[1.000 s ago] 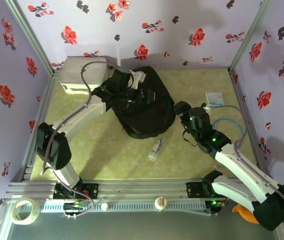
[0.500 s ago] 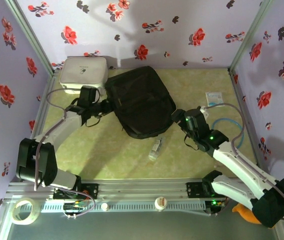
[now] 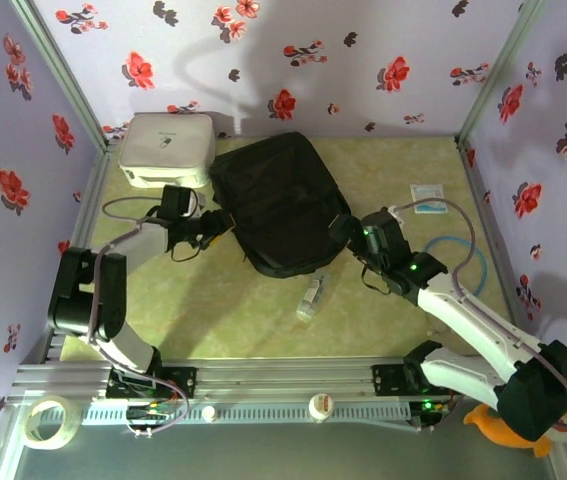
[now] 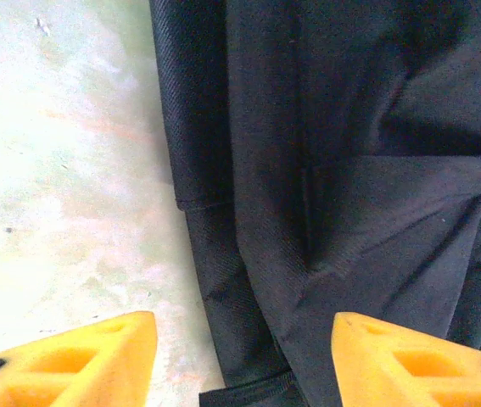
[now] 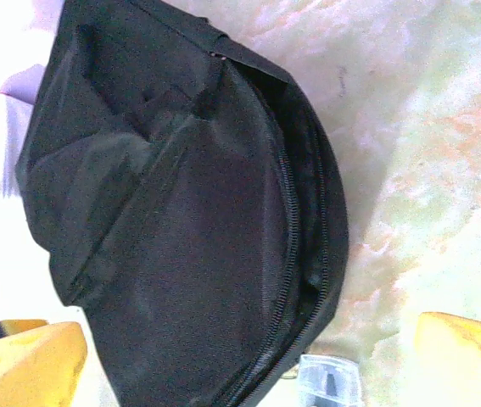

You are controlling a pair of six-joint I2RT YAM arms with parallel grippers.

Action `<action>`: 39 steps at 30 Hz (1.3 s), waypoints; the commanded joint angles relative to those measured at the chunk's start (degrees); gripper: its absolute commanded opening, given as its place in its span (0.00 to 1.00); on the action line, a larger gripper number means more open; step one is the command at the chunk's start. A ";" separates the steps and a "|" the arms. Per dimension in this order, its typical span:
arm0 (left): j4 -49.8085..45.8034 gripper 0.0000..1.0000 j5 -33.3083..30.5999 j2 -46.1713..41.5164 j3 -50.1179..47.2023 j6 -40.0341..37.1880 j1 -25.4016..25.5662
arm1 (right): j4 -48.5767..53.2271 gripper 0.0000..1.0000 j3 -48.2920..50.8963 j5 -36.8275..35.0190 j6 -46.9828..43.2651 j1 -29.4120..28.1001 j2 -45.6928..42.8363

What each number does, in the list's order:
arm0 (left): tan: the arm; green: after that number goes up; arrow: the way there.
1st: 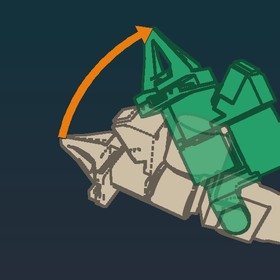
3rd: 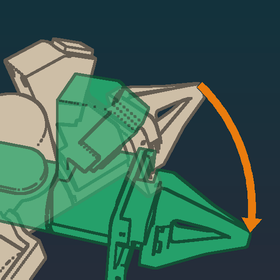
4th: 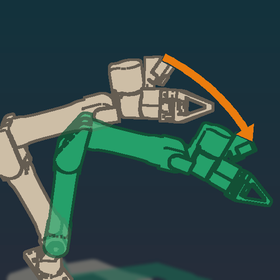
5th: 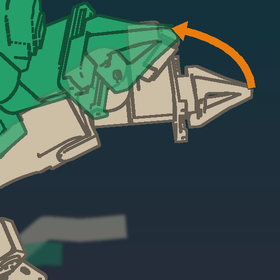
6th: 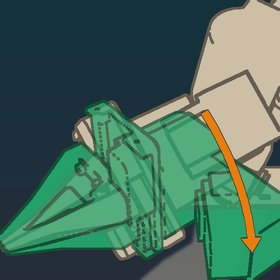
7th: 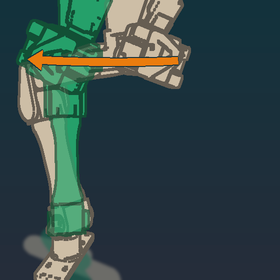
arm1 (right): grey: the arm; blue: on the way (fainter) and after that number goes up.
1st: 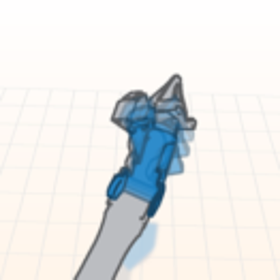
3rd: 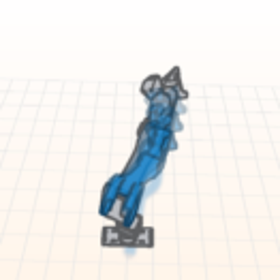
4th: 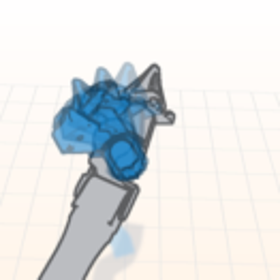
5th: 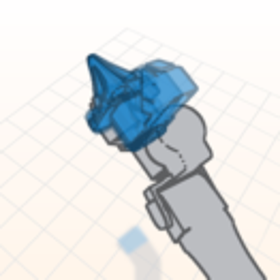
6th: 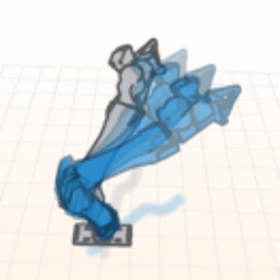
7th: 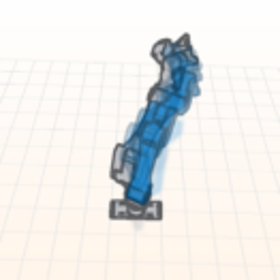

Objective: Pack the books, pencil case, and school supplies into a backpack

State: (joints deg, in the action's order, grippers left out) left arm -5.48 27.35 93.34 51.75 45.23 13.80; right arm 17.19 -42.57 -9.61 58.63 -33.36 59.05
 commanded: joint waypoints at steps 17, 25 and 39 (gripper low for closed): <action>5.74 0.35 4.73 11.51 7.75 2.13 1.31 | -10.32 0.98 2.40 10.09 -0.94 0.23 12.75; 5.13 0.28 1.26 8.53 5.66 2.02 1.18 | -13.70 0.91 2.82 12.62 0.25 0.23 17.99; 6.40 0.31 1.63 9.89 6.58 2.23 1.02 | -13.30 0.89 3.10 11.43 0.43 0.30 19.21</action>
State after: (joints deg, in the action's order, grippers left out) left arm -0.19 28.58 101.45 56.53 47.16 14.72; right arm 4.54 -40.16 1.96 58.19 -33.36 77.43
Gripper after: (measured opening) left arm 0.296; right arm 0.891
